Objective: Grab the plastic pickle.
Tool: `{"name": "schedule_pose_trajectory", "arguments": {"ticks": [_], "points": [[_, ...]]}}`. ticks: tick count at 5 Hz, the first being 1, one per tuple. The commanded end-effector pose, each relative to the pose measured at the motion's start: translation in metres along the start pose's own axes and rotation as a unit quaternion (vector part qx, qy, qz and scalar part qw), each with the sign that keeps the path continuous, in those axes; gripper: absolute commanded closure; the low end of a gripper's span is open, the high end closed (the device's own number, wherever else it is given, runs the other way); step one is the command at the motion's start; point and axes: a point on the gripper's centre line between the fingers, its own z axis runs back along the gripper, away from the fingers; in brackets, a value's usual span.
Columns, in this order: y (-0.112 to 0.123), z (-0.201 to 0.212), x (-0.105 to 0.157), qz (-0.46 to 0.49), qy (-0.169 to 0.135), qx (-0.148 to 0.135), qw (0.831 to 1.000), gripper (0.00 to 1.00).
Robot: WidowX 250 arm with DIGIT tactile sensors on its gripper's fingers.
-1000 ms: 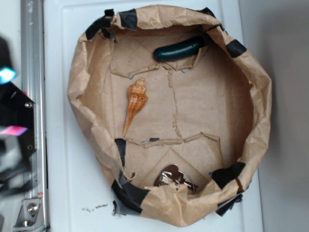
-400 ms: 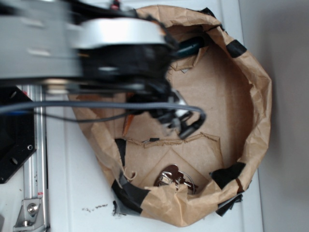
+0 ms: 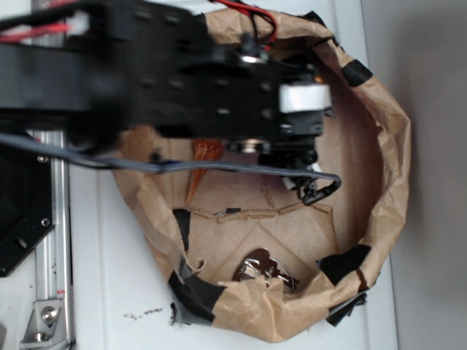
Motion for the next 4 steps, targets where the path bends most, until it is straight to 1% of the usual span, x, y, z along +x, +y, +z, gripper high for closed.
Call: {"name": "schedule_pose_trajectory", "arguments": {"ticks": [1, 2, 3, 4], "points": [[0.045, 0.024, 0.012, 0.013, -0.046, 0.025, 0.999, 0.00], [0.055, 0.020, 0.012, 0.011, -0.028, 0.027, 0.999, 0.00], [0.058, 0.010, 0.015, 0.002, -0.015, 0.029, 0.999, 0.00], [0.066, 0.011, 0.015, 0.004, -0.014, 0.034, 0.999, 0.00]]}}
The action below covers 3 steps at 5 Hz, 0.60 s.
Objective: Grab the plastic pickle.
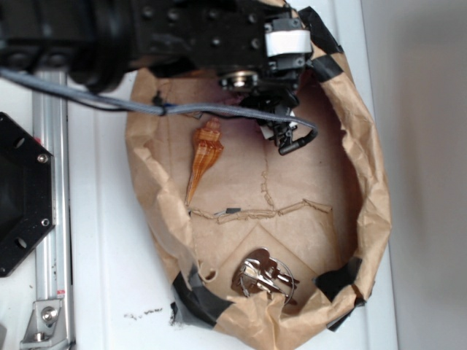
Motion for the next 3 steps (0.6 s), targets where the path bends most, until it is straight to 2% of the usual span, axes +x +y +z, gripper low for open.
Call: {"name": "schedule_pose_trajectory", "arguments": {"ticks": [1, 2, 3], "points": [[0.015, -0.003, 0.014, -0.010, -0.013, -0.001, 1.000, 0.00], [0.001, -0.022, 0.015, -0.032, 0.002, -0.034, 0.999, 0.00], [-0.011, -0.034, 0.010, -0.039, 0.024, -0.041, 0.998, 0.00]]}}
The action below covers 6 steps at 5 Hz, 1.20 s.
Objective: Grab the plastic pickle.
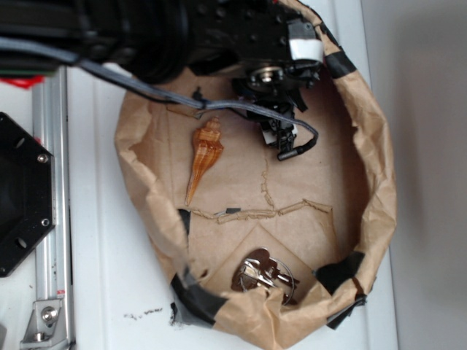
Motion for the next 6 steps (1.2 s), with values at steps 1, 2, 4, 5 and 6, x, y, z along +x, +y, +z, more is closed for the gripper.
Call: {"name": "schedule_pose_trajectory", "arguments": {"ticks": [1, 2, 4, 5, 6], "points": [[0.003, -0.003, 0.006, 0.010, -0.007, -0.001, 1.000, 1.00], [0.001, 0.010, 0.007, -0.005, -0.023, 0.010, 1.000, 1.00], [-0.047, 0.098, 0.014, -0.081, -0.069, -0.016, 0.994, 1.00], [-0.067, 0.110, 0.013, -0.111, -0.080, -0.034, 0.990, 1.00], [-0.081, 0.110, 0.004, -0.135, -0.044, -0.036, 0.989, 1.00]]}}
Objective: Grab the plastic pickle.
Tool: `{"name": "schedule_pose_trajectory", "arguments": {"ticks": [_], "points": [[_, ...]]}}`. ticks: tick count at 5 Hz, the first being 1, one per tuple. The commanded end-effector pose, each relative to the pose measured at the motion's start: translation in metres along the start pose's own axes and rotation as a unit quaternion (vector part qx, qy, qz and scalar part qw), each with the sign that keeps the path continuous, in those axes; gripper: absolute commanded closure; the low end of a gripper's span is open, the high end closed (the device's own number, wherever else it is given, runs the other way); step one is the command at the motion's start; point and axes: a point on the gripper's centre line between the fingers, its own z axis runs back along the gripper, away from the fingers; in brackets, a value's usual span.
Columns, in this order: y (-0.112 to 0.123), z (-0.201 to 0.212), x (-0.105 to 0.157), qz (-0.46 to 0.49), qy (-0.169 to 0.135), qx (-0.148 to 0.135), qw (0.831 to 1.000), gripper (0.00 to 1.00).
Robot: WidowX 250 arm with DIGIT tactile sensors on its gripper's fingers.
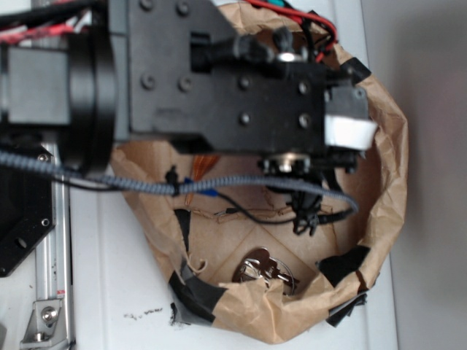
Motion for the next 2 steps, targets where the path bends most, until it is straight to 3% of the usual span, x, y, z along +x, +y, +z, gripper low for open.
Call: {"name": "schedule_pose_trajectory", "arguments": {"ticks": [1, 2], "points": [[-0.0197, 0.0185, -0.0049, -0.004, 0.008, 0.027, 1.000, 1.00], [-0.0246, 0.0151, -0.0104, -0.025, 0.019, 0.053, 0.998, 1.00]]}}
